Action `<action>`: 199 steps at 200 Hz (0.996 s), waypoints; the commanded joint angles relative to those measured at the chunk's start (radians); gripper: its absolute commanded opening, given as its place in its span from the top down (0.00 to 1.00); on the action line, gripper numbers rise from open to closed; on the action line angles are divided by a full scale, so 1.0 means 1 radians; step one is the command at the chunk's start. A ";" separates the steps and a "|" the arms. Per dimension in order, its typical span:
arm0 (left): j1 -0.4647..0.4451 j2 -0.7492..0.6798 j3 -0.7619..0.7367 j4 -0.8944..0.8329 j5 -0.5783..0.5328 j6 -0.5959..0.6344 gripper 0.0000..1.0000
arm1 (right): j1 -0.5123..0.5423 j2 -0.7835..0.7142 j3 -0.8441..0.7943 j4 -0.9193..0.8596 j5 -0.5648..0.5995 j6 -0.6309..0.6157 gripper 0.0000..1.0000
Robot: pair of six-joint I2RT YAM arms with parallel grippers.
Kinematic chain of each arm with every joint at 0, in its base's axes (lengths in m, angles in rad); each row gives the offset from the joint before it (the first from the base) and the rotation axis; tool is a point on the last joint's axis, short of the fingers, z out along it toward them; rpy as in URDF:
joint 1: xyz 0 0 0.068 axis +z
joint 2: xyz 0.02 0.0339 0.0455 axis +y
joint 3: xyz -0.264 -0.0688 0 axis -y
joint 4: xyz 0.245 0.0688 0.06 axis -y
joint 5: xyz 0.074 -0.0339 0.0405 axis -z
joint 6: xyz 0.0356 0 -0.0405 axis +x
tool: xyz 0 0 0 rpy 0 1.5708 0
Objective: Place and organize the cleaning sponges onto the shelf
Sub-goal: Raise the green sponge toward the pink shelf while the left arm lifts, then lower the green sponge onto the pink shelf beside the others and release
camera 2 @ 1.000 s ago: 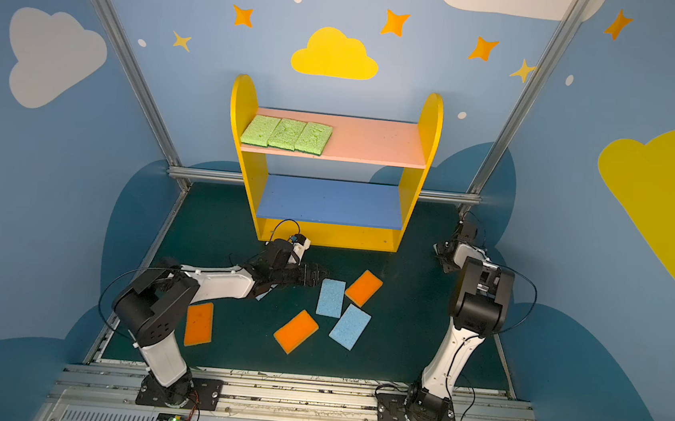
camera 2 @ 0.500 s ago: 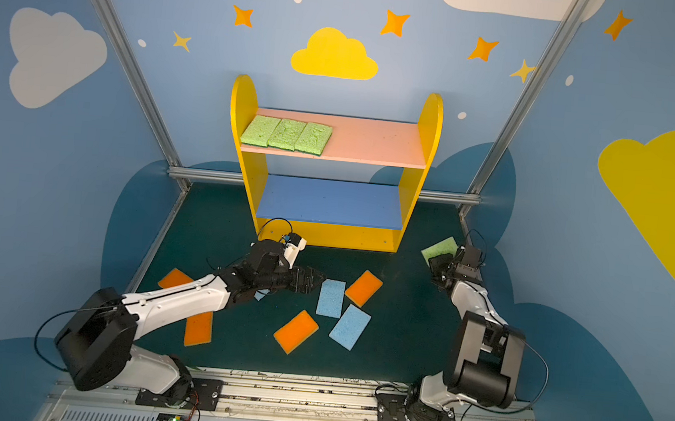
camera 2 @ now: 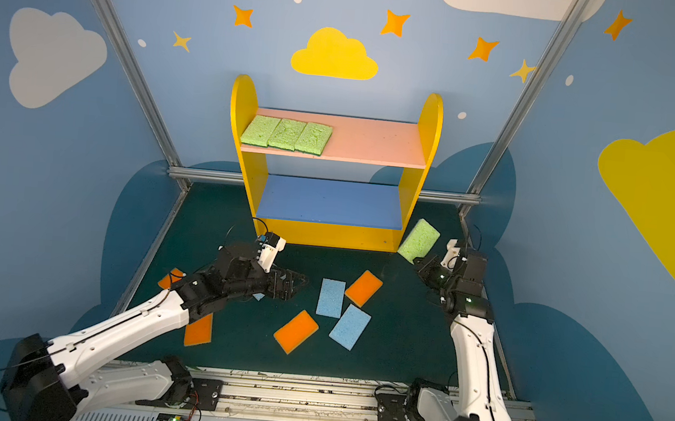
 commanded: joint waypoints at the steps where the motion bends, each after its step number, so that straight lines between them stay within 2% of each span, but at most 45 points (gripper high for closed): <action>1: 0.010 -0.043 0.047 -0.090 -0.029 0.036 0.00 | 0.076 -0.059 0.085 -0.040 -0.008 -0.085 1.00; 68: 0.114 -0.133 0.127 -0.185 0.016 0.051 0.00 | 0.329 0.060 0.521 -0.239 0.057 -0.153 1.00; 100: 0.154 -0.139 0.192 -0.216 0.030 0.066 0.00 | 0.410 0.173 0.696 -0.230 0.125 -0.147 1.00; 150: 0.185 -0.099 0.257 -0.206 0.049 0.080 0.00 | 0.427 0.488 1.043 -0.290 0.097 -0.134 1.00; 199: 0.205 -0.047 0.248 -0.147 0.070 0.071 0.00 | 0.437 0.872 1.544 -0.478 0.076 -0.122 1.00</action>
